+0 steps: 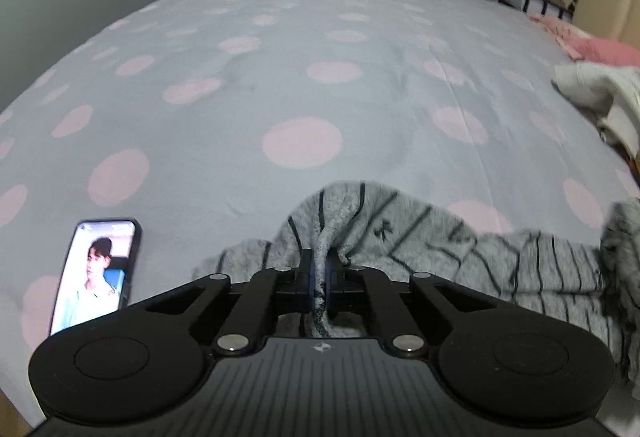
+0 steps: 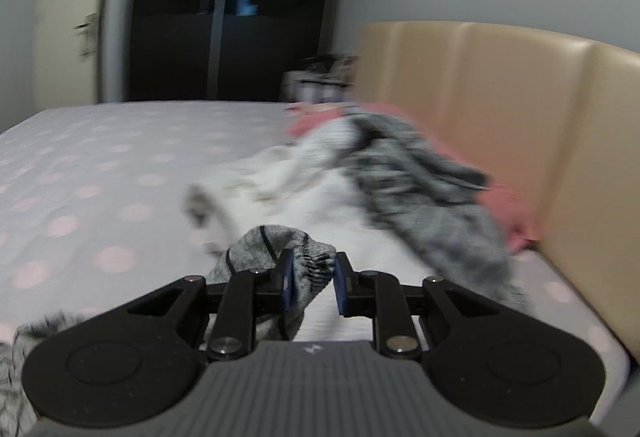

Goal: Fold clothes
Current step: 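Grasp the waistband with the right gripper while the left gripper grasps a leg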

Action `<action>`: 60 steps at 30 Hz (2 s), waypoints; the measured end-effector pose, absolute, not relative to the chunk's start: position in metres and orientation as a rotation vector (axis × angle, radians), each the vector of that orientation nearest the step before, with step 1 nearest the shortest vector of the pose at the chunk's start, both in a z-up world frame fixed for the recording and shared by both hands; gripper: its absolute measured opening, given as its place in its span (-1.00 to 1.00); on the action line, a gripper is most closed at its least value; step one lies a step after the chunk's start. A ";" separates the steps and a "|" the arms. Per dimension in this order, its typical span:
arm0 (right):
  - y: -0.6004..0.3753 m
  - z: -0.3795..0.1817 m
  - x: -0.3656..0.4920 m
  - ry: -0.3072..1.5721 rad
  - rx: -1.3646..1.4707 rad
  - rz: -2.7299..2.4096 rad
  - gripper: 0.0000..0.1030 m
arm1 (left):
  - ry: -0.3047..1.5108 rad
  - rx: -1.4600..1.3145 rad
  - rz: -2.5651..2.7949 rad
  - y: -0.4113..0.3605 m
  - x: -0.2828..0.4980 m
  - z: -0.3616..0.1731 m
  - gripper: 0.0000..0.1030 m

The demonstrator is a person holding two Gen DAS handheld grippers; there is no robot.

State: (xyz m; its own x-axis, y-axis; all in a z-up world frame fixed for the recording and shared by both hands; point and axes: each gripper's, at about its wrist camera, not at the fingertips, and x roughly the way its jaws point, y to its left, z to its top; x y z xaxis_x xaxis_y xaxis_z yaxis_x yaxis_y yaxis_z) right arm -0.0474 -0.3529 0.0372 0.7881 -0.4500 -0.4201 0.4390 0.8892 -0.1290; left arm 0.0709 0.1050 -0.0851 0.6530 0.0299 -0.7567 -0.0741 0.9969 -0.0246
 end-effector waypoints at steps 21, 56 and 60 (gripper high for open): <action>-0.422 0.056 -0.044 0.553 -0.010 -0.489 -0.57 | 0.725 0.170 0.164 0.174 0.128 0.037 -0.96; -0.442 -0.009 -0.026 0.737 0.061 -0.470 -0.56 | 0.807 0.931 -0.265 0.099 0.066 -0.112 -0.07; -0.442 -0.008 -0.027 0.731 0.068 -0.471 -0.56 | 0.761 1.086 -0.219 0.089 0.068 -0.148 -0.11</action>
State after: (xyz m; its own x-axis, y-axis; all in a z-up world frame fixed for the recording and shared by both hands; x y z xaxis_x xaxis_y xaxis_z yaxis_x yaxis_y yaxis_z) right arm -0.0271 -0.4420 -0.0085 0.6452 -0.3899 -0.6571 0.4364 0.8940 -0.1020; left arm 0.0681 0.0892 -0.1483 0.7306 0.1957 -0.6541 0.5138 0.4734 0.7155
